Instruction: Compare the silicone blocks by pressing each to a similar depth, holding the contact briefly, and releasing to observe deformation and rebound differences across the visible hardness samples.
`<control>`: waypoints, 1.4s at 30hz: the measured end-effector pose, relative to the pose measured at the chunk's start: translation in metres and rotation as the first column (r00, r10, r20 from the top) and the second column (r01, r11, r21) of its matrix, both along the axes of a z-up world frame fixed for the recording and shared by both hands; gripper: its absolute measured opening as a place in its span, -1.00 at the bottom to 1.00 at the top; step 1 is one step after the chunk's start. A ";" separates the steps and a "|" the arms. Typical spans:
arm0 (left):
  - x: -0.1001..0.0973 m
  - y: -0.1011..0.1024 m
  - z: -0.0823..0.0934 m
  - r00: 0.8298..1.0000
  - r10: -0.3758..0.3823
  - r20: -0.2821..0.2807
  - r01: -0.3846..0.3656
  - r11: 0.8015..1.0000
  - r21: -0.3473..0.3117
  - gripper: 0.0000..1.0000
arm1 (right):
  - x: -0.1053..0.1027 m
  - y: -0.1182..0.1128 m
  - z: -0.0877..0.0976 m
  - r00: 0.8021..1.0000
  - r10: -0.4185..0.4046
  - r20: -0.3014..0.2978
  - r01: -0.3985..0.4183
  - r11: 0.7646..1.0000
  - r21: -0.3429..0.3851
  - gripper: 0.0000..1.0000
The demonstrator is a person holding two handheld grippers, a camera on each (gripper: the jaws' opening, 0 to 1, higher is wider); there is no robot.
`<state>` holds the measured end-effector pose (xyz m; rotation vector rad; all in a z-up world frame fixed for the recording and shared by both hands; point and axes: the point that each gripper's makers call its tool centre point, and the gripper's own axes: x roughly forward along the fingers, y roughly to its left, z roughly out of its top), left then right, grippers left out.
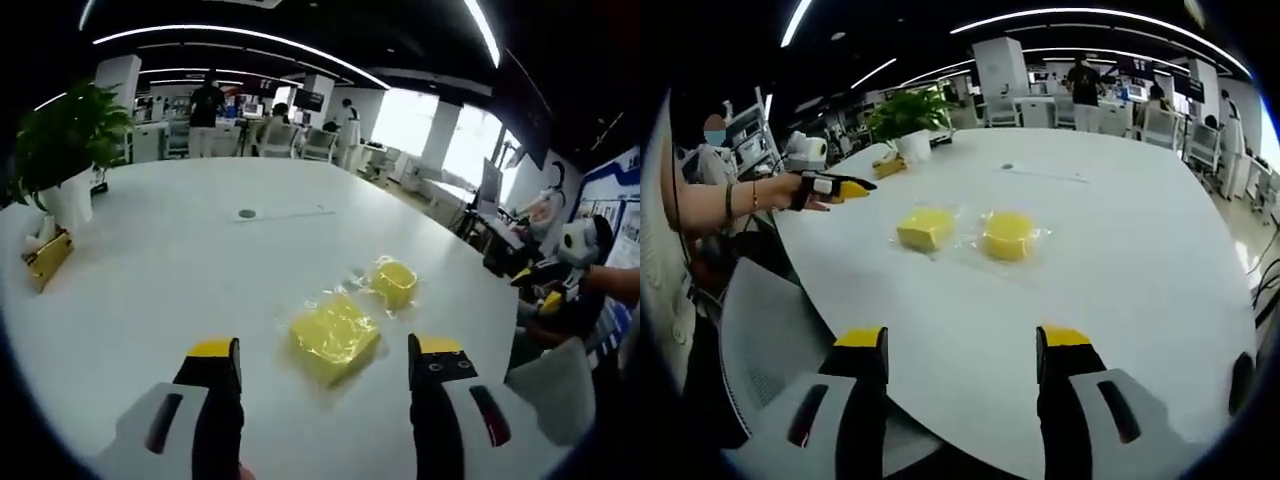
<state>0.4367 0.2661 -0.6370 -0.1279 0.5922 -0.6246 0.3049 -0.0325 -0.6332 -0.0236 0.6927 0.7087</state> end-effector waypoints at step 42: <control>0.066 -0.023 -0.078 0.929 0.028 -0.369 -0.220 0.844 -0.489 -0.90 | 0.021 -0.011 -0.031 0.996 -0.032 -0.085 0.027 0.998 -0.060 0.08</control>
